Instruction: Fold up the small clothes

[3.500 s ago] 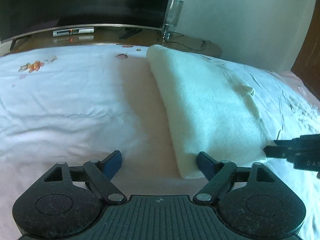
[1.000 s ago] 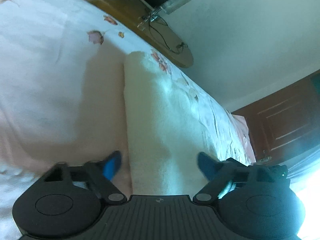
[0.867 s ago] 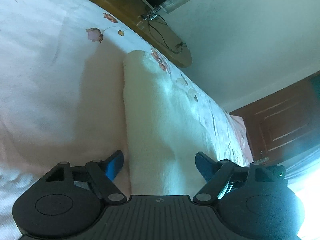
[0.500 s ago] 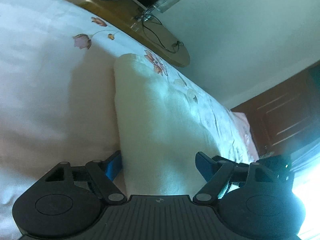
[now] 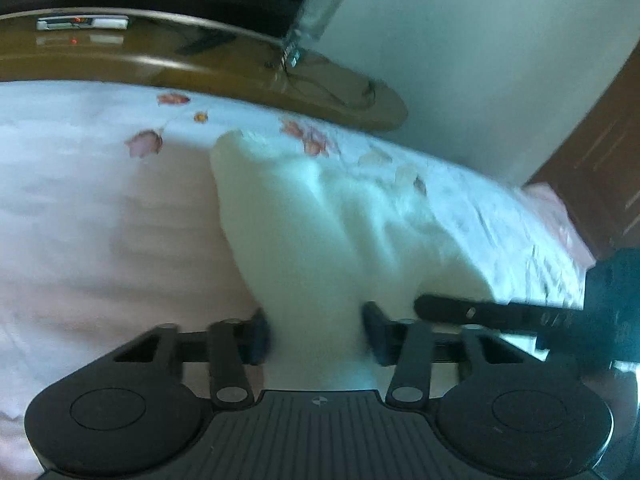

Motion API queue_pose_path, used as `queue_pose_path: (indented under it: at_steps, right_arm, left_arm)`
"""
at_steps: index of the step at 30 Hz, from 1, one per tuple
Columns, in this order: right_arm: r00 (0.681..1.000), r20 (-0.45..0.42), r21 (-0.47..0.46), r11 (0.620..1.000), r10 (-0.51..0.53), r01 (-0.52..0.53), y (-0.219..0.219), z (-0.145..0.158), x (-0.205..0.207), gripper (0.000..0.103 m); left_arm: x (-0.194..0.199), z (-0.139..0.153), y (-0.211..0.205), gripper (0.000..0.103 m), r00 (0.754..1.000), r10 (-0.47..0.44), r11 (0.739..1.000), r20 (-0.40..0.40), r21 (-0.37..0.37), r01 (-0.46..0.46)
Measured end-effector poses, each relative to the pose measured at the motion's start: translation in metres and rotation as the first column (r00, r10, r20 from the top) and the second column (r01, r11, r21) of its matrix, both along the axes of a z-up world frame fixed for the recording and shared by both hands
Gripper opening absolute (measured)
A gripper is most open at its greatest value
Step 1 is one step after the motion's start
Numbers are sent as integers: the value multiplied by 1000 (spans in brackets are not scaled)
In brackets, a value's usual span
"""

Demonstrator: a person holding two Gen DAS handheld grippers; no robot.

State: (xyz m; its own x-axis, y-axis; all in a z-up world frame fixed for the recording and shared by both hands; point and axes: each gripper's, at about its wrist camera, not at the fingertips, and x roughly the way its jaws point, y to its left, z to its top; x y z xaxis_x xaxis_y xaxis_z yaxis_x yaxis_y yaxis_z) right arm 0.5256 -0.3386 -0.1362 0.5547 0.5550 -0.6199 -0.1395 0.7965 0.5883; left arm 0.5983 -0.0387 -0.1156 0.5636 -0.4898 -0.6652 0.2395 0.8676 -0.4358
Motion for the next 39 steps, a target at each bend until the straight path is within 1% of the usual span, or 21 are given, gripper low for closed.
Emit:
queue_pose_path:
  at_steps: [3, 5, 9, 13, 16, 22, 26, 29, 31, 33, 34, 35, 36, 37, 38, 39]
  right_arm:
    - [999, 48, -68, 998, 4, -1, 12, 14, -10, 32]
    - [998, 66, -67, 998, 3, 1, 15, 23, -13, 32]
    - [995, 97, -72, 997, 23, -16, 29, 42, -24, 31]
    - [990, 127, -79, 996, 54, -45, 58, 61, -31, 31]
    - [986, 141, -78, 994, 85, -74, 85, 70, -36, 31]
    - [981, 133, -69, 988, 144, -136, 155, 74, -46, 31]
    - [976, 118, -56, 983, 182, -176, 205, 66, -50, 31]
    - [974, 98, -35, 979, 203, -201, 236, 54, -51, 31]
    - [974, 79, -11, 977, 213, -213, 251, 44, -50, 31]
    - [974, 48, 8, 975, 221, -222, 261, 30, -48, 31]
    - [974, 24, 12, 974, 224, -224, 265, 20, -46, 31]
    - [976, -11, 11, 976, 217, -217, 266, 8, -43, 32]
    - [979, -46, 3, 980, 200, -200, 266, -6, -41, 34]
    - [981, -48, 32, 982, 187, -185, 262, -14, -42, 33]
    - [984, -45, 66, 983, 175, -172, 257, -18, -43, 33]
    - [984, -49, 81, 983, 169, -165, 254, -18, -44, 34]
  left_arm:
    - [-7, 13, -1, 38, 999, -16, 1000, 31, 15, 16]
    - [-7, 18, -1, 37, 999, -18, 1000, 40, 24, 18]
    - [-23, 38, 13, 37, 997, -12, 1000, 81, 23, 10]
    - [-38, 59, 45, 37, 994, -1, 999, 105, 37, -2]
    - [-52, 71, 76, 37, 993, 15, 998, 121, 63, -22]
    - [-78, 77, 148, 37, 991, 71, 991, 115, 109, -84]
    - [-94, 69, 193, 37, 989, 114, 983, 95, 135, -127]
    - [-104, 54, 230, 37, 987, 144, 979, 76, 136, -153]
    - [-112, 38, 251, 37, 985, 159, 978, 60, 126, -166]
    - [-115, 15, 269, 38, 986, 165, 980, 22, 105, -166]
    - [-116, -1, 276, 48, 987, 163, 983, -10, 86, -162]
    - [-120, -15, 285, 58, 983, 184, 981, -13, 59, -183]
    - [-124, -23, 290, 69, 976, 217, 976, -4, 30, -217]
    - [-129, -27, 295, 69, 973, 230, 973, 8, -12, -230]
    - [-133, -29, 297, 69, 971, 237, 971, 22, -35, -236]
    - [-134, -29, 299, 69, 970, 243, 970, 31, -41, -242]
